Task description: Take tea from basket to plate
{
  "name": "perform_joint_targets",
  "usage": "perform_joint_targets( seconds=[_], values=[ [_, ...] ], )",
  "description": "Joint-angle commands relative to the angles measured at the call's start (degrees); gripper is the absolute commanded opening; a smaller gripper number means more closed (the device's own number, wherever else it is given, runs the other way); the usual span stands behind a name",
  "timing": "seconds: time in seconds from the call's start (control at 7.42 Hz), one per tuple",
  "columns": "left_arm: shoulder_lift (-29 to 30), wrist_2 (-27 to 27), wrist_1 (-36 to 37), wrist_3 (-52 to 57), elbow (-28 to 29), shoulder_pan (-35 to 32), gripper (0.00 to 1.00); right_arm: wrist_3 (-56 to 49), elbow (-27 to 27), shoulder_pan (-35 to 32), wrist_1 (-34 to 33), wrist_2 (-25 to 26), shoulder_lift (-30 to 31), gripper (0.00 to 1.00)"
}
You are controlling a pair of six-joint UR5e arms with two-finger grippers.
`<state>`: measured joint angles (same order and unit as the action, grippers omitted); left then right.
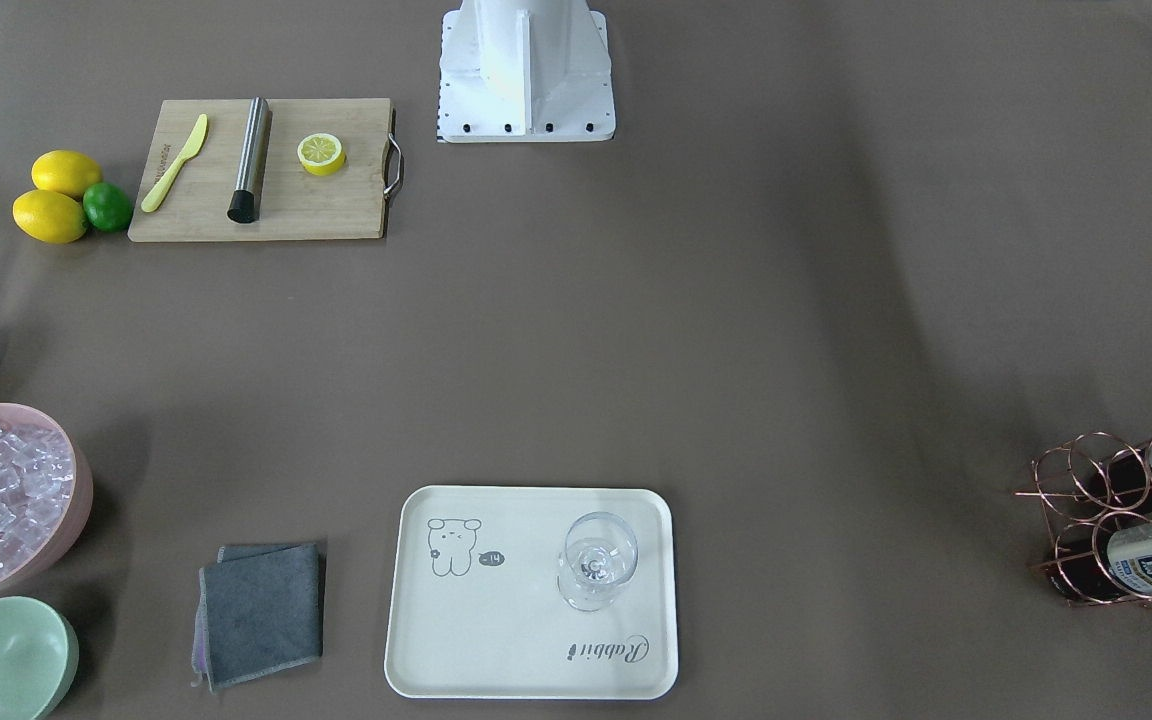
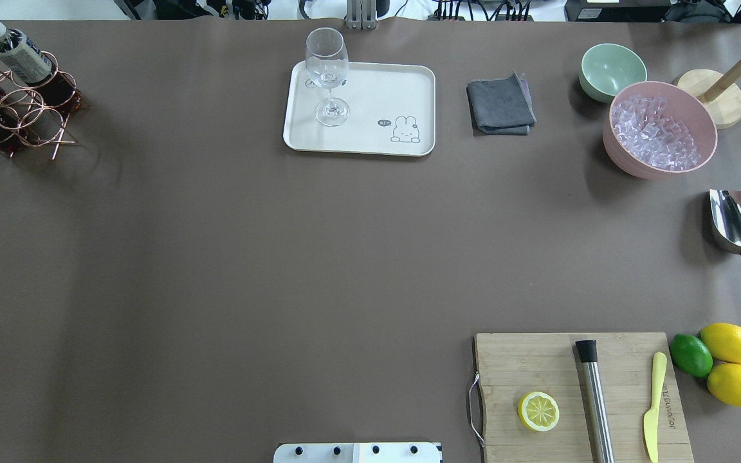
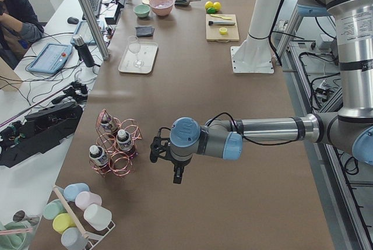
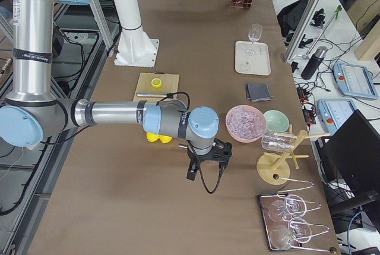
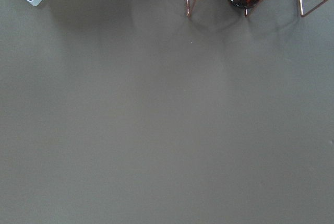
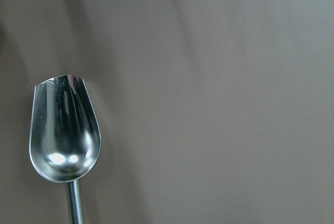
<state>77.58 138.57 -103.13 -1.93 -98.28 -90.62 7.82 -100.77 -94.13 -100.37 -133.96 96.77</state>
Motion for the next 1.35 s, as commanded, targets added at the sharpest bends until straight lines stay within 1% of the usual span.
perform_joint_targets(
  seconds=[0.0, 0.27, 0.67, 0.81, 0.94, 1.08, 1.21],
  values=[
    [0.2, 3.3, 0.4, 0.1, 1.4, -0.1, 0.98, 0.0, 0.0, 0.0, 0.0, 0.1, 0.0, 1.00],
    [0.2, 3.4, 1.1, 0.0, 0.7, -0.2, 0.98, 0.0, 0.0, 0.0, 0.0, 0.1, 0.0, 1.00],
    [3.6, 3.4, 1.1, 1.7, -0.4, 0.1, 0.98, 0.0, 0.0, 0.0, 0.0, 0.1, 0.0, 1.00],
    [4.8, 3.0, 1.3, 10.8, -0.3, -0.3, 0.98, 0.0, 0.0, 0.0, 0.0, 0.1, 0.0, 1.00],
    [5.6, 2.9, 1.3, 17.5, -0.1, -1.0, 0.98, 0.0, 0.0, 0.0, 0.0, 0.1, 0.0, 1.00],
    [7.9, 2.8, 2.2, 23.3, -0.2, -1.6, 0.98, 0.0, 0.0, 0.0, 0.0, 0.2, 0.0, 1.00],
    [11.6, 2.8, 6.5, 32.3, -0.2, -3.8, 0.98, 0.0, 0.0, 0.0, 0.0, 0.2, 0.0, 1.00]
  ],
)
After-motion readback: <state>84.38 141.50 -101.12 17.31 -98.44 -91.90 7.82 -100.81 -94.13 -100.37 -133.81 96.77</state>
